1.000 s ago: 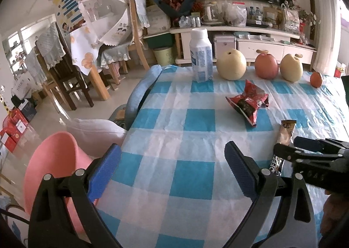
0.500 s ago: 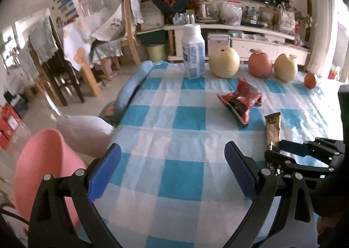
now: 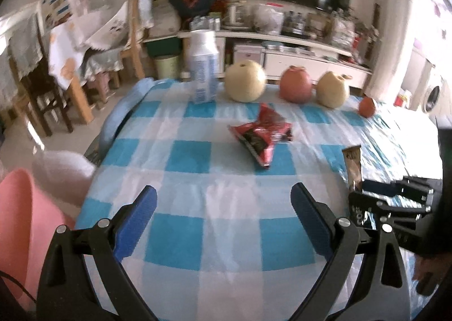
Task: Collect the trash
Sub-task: 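Grasp the red wrapper with the left gripper while the right gripper approaches the coffee-mix stick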
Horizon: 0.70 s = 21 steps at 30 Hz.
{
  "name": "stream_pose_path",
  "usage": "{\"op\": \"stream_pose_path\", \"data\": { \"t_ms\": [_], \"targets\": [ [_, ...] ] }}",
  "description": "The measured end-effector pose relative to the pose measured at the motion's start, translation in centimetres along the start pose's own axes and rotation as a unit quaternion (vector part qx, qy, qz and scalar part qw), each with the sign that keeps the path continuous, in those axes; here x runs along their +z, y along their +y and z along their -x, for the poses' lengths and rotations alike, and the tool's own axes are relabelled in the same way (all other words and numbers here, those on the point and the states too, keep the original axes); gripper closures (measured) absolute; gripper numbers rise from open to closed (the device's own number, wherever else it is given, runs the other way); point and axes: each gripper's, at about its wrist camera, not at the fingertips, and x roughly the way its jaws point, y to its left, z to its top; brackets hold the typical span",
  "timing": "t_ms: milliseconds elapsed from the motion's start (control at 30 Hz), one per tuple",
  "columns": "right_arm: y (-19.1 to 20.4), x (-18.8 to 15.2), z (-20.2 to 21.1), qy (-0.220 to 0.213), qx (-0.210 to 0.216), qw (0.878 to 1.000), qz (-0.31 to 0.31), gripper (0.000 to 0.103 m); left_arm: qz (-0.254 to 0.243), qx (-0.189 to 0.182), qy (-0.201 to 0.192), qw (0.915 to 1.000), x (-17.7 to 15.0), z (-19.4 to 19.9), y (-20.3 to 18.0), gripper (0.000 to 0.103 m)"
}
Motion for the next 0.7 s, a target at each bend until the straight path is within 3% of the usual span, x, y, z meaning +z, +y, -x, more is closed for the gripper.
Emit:
{"op": "stream_pose_path", "data": {
  "t_ms": [100,267,433,700],
  "targets": [
    [-0.4,-0.1,0.4,-0.005,-0.014,1.000,0.005,0.068,-0.030,-0.010,-0.005,0.9995,0.0,-0.3,-1.4,0.007],
    [-1.8,-0.2,0.2,0.013,0.010,0.999,-0.035,0.067,-0.066,-0.010,0.004,0.9977,-0.2,-1.6,-3.3,0.007],
    [-2.9,-0.4,0.7,0.018,0.031,0.997,-0.071,0.045,-0.080,-0.014,0.019,0.9965,0.5,-3.9,-4.1,0.007],
    [-3.8,-0.5,0.4,0.024,0.030,0.996,-0.086,0.043,-0.109,-0.025,0.012,0.9937,4.7,-7.2,-4.9,0.007]
  ]
}}
